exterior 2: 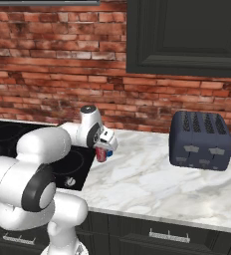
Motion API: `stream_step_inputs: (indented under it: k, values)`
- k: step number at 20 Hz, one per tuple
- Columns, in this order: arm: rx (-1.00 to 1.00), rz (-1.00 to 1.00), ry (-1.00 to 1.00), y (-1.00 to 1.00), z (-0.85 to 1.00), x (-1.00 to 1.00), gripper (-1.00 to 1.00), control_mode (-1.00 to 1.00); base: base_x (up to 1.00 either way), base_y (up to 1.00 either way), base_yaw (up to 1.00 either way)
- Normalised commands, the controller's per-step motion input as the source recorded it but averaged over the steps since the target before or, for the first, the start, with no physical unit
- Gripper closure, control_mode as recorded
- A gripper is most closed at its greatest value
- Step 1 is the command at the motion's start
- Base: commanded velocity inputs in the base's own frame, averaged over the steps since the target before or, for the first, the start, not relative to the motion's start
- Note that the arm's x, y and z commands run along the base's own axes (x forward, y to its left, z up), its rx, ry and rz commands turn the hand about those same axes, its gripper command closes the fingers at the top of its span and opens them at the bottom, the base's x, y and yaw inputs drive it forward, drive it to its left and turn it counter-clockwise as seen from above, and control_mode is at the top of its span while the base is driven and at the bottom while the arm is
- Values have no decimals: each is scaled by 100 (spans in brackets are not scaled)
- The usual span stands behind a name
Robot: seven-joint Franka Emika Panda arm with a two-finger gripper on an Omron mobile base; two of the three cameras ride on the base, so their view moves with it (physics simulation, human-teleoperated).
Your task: Four empty soda cans are scattered around the kitchen. Gather all the cans and cluster them next to the stove for recycling.
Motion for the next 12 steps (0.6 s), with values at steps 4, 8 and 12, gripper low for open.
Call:
stream_step_inputs:
  k: [4,8,12]
  values:
    - [0,0,0,0,-26,32,100,-100,0,0,0]
    - [0,0,0,0,-26,34,100,-100,0,0,0]
    - [0,0,0,0,-29,28,100,-100,0,0,0]
